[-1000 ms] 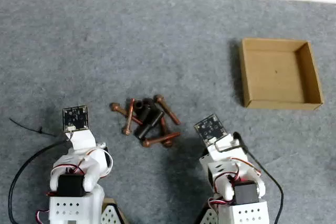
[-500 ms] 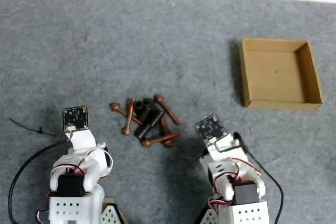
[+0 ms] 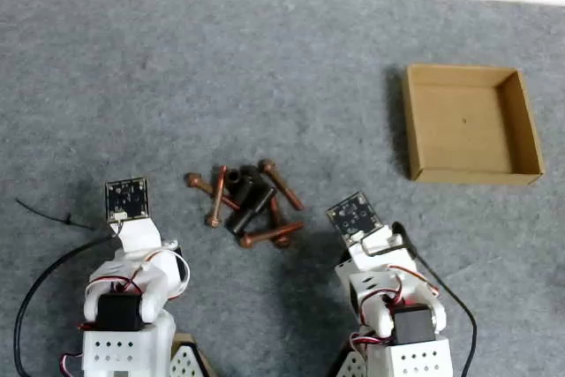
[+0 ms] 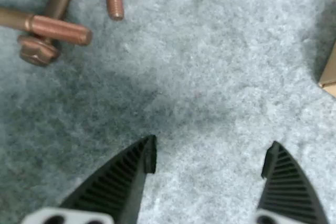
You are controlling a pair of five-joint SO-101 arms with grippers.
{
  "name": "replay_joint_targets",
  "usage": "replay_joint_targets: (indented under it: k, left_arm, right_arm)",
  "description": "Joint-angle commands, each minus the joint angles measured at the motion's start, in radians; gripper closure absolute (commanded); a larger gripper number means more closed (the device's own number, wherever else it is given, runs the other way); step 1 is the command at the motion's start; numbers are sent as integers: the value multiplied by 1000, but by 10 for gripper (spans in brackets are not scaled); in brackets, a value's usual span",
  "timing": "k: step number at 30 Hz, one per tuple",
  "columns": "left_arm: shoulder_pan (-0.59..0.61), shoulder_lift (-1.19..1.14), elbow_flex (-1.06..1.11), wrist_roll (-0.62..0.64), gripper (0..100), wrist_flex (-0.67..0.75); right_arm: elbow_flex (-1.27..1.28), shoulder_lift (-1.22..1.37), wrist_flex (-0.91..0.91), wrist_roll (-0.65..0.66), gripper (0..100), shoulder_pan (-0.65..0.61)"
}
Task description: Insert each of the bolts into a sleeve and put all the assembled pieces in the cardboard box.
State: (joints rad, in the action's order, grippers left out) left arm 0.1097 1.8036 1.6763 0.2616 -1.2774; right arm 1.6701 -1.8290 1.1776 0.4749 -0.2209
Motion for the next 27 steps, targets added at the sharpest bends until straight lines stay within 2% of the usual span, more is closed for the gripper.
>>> replay_joint_targets:
  k: [1,9,11,15,18,22,27]
  left_arm:
    - [-21,1,19,-15,972,-8]
    - [7,5,13,-20,970,2]
    - [101,5,-16,-21,970,29]
    - [295,5,-183,-15,972,239]
    - [390,5,-271,-20,970,331]
    - [364,5,-386,-17,972,396]
    - [317,-10,-613,-57,972,331]
  right_arm:
    - [134,-8,-5,5,702,-1]
    - [136,-8,-5,5,702,-76]
    - [136,-8,-5,8,702,-93]
    - [136,-8,-4,6,702,-94]
    - [136,-8,-4,8,702,-94]
    - [136,-8,-4,8,702,-94]
    - [134,-8,-4,5,702,-99]
